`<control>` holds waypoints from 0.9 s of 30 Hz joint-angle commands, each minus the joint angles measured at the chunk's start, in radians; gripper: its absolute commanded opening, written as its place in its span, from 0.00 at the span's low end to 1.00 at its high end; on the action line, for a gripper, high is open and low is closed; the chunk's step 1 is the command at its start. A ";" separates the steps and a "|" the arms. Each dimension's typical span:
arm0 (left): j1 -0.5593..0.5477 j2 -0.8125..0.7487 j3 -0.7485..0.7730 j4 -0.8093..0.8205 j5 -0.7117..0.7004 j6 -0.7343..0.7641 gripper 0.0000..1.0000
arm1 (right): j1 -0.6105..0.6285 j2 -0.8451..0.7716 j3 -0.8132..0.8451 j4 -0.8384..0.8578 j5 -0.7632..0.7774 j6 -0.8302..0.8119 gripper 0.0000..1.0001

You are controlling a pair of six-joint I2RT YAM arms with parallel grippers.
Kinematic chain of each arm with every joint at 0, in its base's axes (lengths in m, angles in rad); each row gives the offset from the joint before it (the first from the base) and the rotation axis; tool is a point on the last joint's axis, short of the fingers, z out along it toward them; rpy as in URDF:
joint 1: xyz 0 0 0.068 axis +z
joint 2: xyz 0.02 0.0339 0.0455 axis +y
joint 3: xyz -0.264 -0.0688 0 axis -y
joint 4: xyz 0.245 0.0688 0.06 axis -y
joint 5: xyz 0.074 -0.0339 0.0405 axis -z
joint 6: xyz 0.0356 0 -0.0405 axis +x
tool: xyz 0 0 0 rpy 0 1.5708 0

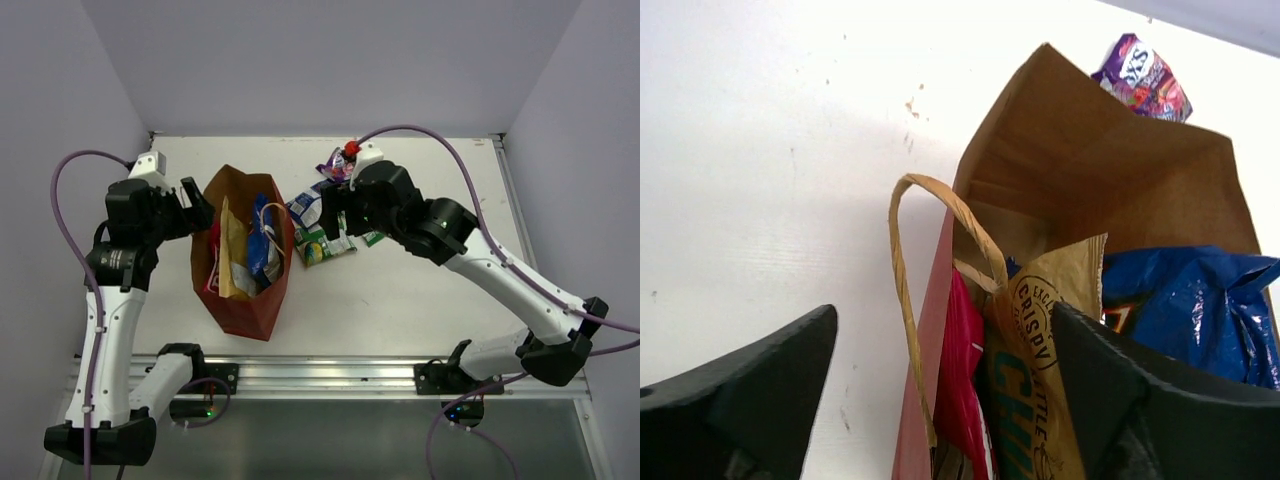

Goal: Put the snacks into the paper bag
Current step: Pick up the snack from the center of the board.

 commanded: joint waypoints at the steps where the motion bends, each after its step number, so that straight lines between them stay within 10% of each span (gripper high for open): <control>1: 0.005 -0.021 0.056 0.049 -0.047 0.006 0.94 | -0.089 -0.041 -0.090 0.106 -0.040 0.011 0.84; 16: 0.005 -0.125 0.110 0.207 -0.214 0.027 1.00 | -0.451 -0.028 -0.512 0.443 -0.335 0.135 0.98; 27: 0.005 -0.181 -0.074 0.434 -0.375 0.026 1.00 | -0.468 0.146 -0.614 0.659 -0.446 0.260 0.97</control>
